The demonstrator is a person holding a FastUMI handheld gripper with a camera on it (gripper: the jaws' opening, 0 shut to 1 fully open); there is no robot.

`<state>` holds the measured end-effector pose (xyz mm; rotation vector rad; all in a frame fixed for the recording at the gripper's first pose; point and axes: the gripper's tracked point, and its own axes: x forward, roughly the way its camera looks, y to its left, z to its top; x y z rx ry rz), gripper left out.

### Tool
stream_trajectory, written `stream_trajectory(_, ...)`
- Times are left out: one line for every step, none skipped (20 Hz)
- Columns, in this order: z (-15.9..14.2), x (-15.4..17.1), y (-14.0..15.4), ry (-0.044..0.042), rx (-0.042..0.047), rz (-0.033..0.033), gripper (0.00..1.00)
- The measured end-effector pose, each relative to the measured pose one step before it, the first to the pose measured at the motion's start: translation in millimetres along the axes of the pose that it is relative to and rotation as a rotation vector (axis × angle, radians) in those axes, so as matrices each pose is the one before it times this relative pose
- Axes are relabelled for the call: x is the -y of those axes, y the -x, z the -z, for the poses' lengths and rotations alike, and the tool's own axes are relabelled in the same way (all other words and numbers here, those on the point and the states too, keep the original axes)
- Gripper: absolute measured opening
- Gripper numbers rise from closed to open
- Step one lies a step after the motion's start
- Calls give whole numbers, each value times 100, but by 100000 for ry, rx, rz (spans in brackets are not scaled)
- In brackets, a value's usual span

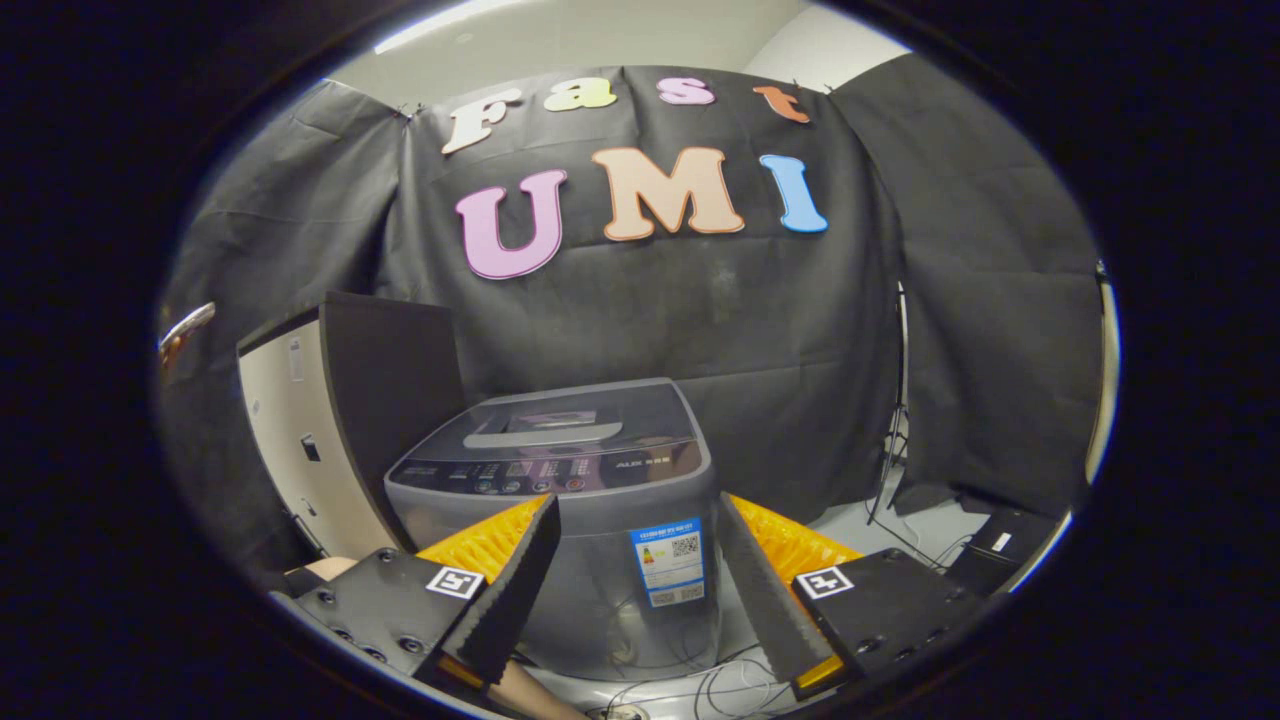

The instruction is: Put the clothes into the washing machine and then close the washing machine lid.

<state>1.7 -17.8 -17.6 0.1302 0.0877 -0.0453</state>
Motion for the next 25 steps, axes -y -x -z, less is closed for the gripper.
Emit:
stream_trajectory(-31,-9,297,38,-8,-63,98)
stream_trajectory(-2,53,266,2,86,55,98)
stream_trajectory(-25,-64,264,-2,76,-212,98)
stream_trajectory(34,-12,175,44,-83,-45,98)
stream_trajectory(-10,-6,296,73,-94,-100,97)
stream_trajectory(22,57,272,-6,-105,102,97)
stream_trajectory(-73,71,261,-84,214,82,97)
stream_trajectory(-29,88,211,-59,1,299,97)
stream_trajectory(0,25,276,-9,-30,240,97)
stream_trajectory(57,-33,244,164,19,92,97)
stream_trajectory(12,29,181,235,-152,242,97)
stream_trajectory(-20,57,219,107,160,102,97)
stream_trajectory(3,15,189,-16,-85,169,98)
stream_trajectory(23,39,146,-82,4,122,98)
stream_trajectory(-51,-6,12,-52,-73,53,98)
stream_trajectory(-77,24,34,84,369,109,98)
stream_trajectory(-403,-70,-107,-230,901,-147,97)
stream_trajectory(-491,-169,-298,-306,1240,-367,97)
stream_trajectory(-648,-92,-442,-178,1615,-373,97)
stream_trajectory(-504,-236,-487,-116,1655,-498,97)
stream_trajectory(-517,-140,-604,126,1339,-468,97)
stream_trajectory(-212,-55,-585,584,942,-348,98)
stream_trajectory(-295,-80,-611,800,915,-287,98)
stream_trajectory(-303,-190,-671,1035,1350,-473,98)
stream_trajectory(-391,-214,-605,1055,2014,-606,98)
